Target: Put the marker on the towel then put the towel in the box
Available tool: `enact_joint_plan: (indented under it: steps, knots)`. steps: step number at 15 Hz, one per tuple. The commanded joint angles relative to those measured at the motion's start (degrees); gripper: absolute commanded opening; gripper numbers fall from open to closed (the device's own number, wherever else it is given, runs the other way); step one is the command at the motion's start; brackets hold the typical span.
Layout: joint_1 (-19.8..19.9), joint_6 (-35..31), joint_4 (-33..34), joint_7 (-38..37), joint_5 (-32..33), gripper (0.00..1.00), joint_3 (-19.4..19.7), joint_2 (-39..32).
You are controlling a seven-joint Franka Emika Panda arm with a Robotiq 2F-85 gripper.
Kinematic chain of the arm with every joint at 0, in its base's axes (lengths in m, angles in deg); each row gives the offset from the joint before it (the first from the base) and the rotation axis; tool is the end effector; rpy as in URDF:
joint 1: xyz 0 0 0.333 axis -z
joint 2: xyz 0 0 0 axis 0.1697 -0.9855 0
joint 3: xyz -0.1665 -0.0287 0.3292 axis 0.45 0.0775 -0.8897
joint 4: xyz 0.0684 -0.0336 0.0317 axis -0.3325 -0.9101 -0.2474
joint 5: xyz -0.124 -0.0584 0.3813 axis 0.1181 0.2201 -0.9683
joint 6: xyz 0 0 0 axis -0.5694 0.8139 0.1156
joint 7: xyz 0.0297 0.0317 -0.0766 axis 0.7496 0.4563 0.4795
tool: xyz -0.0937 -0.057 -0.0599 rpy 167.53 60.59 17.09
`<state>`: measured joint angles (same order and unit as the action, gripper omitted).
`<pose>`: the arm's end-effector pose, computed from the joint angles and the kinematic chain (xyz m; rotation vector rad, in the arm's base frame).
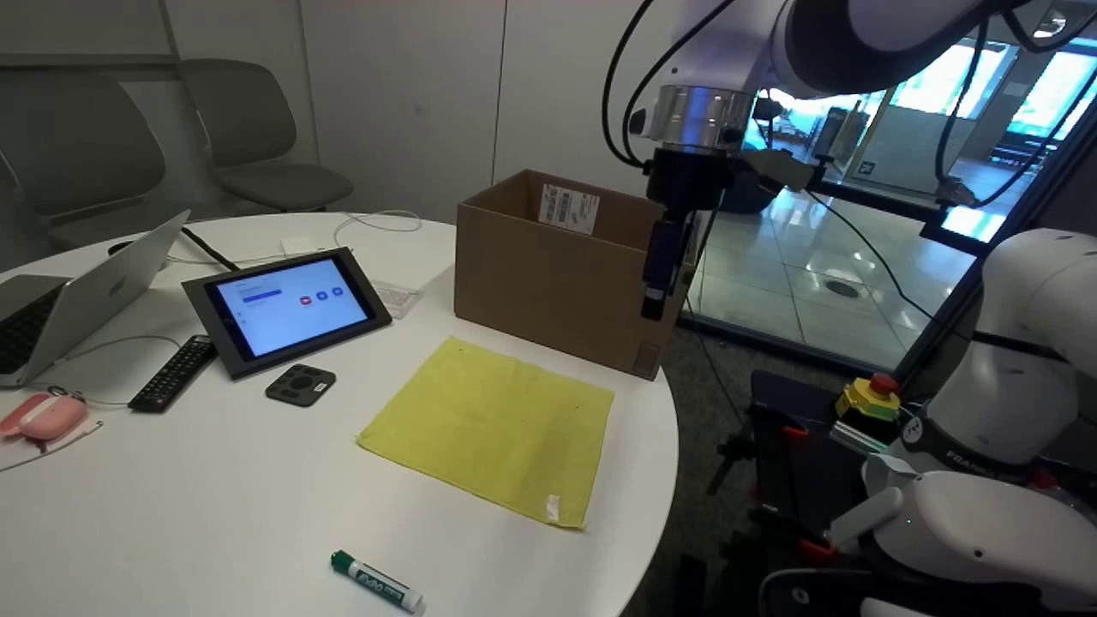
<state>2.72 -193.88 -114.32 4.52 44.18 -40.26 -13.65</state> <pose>0.4396 0.1274 0.4424 -3.0263 0.0287 0.0983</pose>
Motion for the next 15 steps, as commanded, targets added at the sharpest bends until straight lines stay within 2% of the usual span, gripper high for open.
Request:
enact_joint_plan:
  steps: [1,4,7,15]
  knots:
    - [-0.43,-3.30,5.60,-1.82,3.02,1.00,-1.98,-6.43]
    - [-1.23,-6.71,11.35,-4.25,5.23,1.00,-3.58,-13.62]
    - [-3.36,-8.12,19.84,-8.50,7.55,1.00,-4.95,-22.82]
    - [-13.75,-6.08,43.72,-17.07,11.83,1.00,-3.21,-45.21]
